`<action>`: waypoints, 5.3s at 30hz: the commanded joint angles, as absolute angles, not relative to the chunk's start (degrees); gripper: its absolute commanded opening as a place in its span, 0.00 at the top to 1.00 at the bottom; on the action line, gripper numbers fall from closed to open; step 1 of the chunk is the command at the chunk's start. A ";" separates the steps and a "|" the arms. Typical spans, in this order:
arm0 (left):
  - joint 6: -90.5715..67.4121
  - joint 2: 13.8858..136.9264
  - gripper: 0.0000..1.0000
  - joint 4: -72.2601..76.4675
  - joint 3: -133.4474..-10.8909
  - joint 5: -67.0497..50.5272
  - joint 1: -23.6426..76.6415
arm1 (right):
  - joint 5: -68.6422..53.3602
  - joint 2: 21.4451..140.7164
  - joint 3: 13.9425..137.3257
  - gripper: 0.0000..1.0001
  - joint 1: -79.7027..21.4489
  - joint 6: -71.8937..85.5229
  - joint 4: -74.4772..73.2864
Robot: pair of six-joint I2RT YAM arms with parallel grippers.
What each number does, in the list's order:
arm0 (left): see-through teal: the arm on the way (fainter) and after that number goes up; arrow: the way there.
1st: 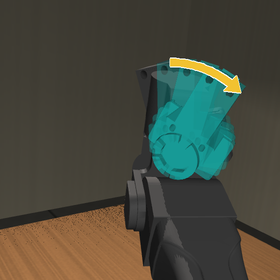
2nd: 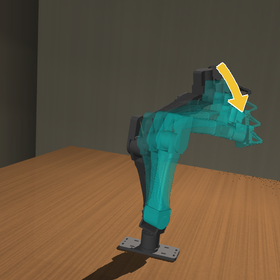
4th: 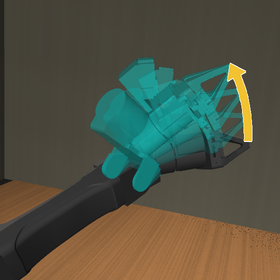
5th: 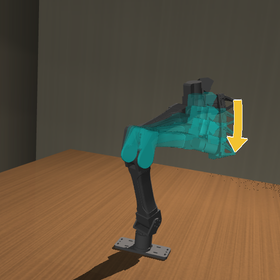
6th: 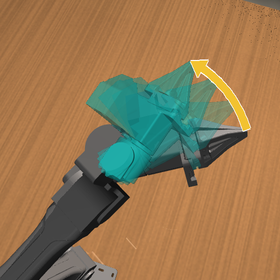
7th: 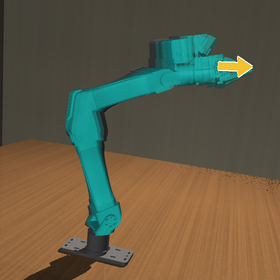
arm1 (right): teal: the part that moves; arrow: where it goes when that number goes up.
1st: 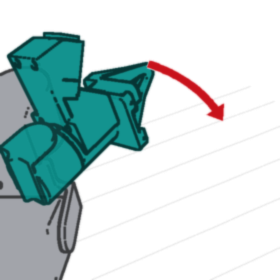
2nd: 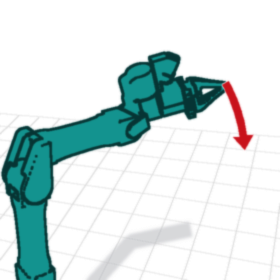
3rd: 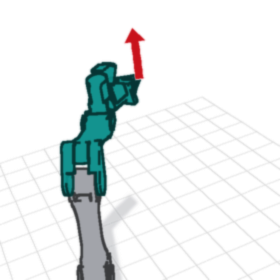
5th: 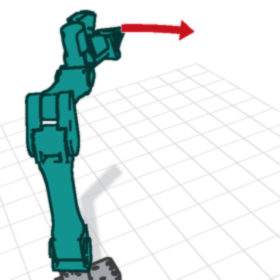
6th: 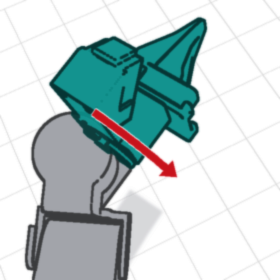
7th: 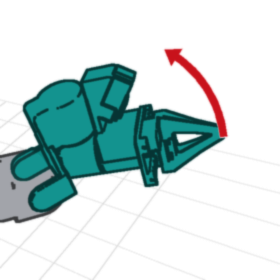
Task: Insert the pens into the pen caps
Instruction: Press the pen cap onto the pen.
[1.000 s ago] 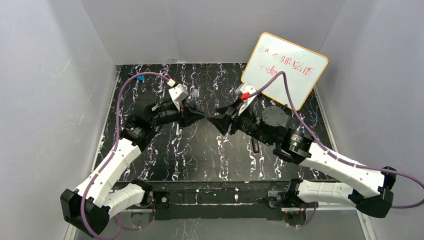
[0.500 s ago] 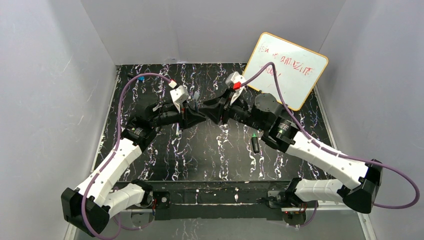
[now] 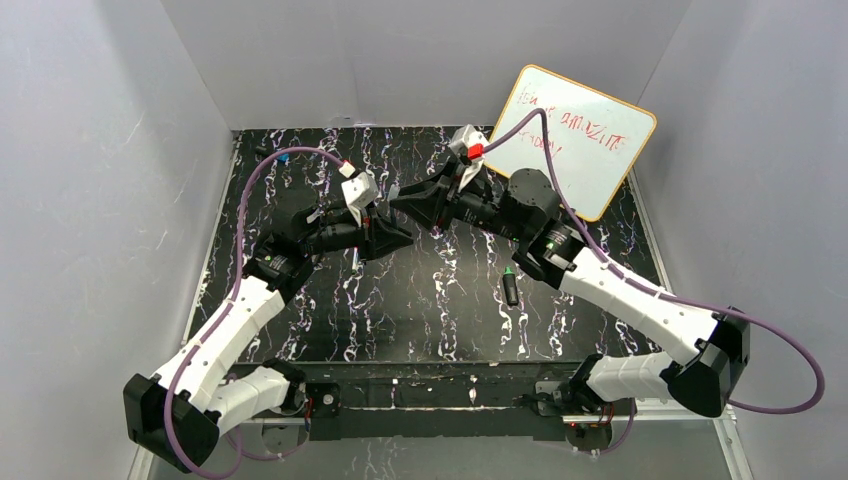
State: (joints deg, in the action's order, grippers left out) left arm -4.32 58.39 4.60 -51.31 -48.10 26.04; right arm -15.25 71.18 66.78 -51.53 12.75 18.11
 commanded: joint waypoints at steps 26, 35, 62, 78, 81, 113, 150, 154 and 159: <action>-4.74 58.16 1.00 6.02 -50.98 -49.70 25.93 | -21.09 74.52 73.76 0.76 -50.24 15.70 23.29; -4.83 58.44 1.00 5.98 -51.14 -50.00 25.93 | -21.17 75.18 74.44 0.99 -50.05 15.91 23.03; -1.13 59.11 1.00 -1.40 -53.52 -47.90 25.93 | -25.53 78.50 84.79 0.99 -49.10 13.45 7.65; -0.93 58.71 1.00 -1.65 -53.78 -48.82 25.93 | -23.39 76.84 79.81 0.99 -47.74 13.50 11.61; -0.84 58.56 1.00 -1.75 -53.88 -49.25 25.93 | -22.92 76.88 78.53 0.99 -47.34 14.02 12.53; -1.54 58.50 1.00 -0.91 -53.76 -49.97 25.93 | -27.72 77.14 76.98 0.99 -46.14 20.10 18.62; -1.55 57.93 1.00 -0.90 -53.96 -50.10 25.93 | -27.77 78.45 72.95 0.99 -46.18 19.90 17.32; -1.58 57.92 1.00 -0.88 -54.12 -50.01 25.93 | -28.40 79.06 74.46 0.99 -46.18 18.14 14.60; -1.98 58.62 1.00 -0.92 -55.01 -50.45 25.93 | -29.37 79.57 77.33 0.99 -46.27 15.24 8.12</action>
State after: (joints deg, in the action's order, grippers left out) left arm -1.74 59.31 -2.55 -51.51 -48.75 25.69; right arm -28.34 78.91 73.91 -46.48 18.96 14.50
